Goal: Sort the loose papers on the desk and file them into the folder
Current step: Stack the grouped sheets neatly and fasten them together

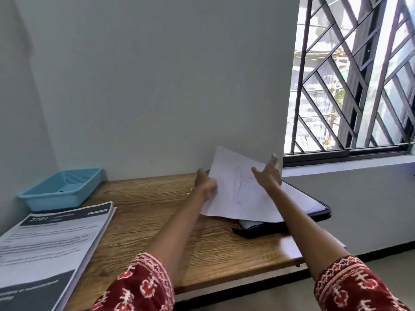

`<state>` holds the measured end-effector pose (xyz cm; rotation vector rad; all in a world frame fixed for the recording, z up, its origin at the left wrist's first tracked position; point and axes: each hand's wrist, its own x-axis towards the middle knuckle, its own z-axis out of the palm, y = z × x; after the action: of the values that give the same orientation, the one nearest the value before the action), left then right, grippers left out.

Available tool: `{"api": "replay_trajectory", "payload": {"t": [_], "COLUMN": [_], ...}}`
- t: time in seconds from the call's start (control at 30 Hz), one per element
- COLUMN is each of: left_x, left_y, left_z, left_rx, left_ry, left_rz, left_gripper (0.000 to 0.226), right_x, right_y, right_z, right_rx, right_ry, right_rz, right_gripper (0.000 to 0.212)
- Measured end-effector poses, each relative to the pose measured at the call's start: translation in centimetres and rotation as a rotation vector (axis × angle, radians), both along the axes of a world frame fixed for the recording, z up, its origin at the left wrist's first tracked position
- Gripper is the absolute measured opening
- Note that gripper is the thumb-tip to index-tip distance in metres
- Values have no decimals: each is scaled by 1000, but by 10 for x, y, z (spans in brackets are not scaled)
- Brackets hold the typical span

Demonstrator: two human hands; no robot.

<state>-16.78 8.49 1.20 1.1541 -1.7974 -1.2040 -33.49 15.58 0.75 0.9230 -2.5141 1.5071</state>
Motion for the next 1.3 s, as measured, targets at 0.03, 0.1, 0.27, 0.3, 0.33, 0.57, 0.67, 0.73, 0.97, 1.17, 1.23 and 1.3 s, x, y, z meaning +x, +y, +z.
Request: {"api": "replay_trajectory", "payload": {"t": [0.03,0.1,0.27,0.3,0.33,0.57,0.67,0.73,0.97,1.17,1.23,1.3], "left_x": [16,52,136,145,154,158,166,176,207,222,226,228], "left_y": [-6,-19,-32,-29,-27,-13,-10,-14,-8,-2,4,7], "left_z": [4,11,21,21,20,-10,-2,11,70,101,102,96], "left_rx": [7,80,310,351,383,286,108,-23,-173,-222,-186,-155], "left_ry": [3,28,-298,-376,-410,-164,22,125,236,391,475,510], "left_rz": [9,-23,-293,-333,-352,-86,-48,-20,-82,-64,-99,-101], "left_gripper": [66,52,46,44,40,24,38,38,36,31,24,24], "right_x": [-4,-3,37,45,55,97,103,108,149,168,172,175], "right_y": [0,-5,-17,-19,-21,-21,-15,-8,4,9,11,15], "right_z": [2,-1,-13,-14,-13,-11,-4,4,55,88,87,80], "right_rx": [-5,40,215,230,258,148,-108,-251,-528,-581,-565,-527], "right_ry": [-41,-185,-262,-263,-261,-296,-395,-558,-625,-422,-408,-430], "right_rz": [-19,-9,140,166,187,326,410,524,768,865,891,903], "right_gripper": [90,100,87,83,79,42,42,48,31,6,31,59]}}
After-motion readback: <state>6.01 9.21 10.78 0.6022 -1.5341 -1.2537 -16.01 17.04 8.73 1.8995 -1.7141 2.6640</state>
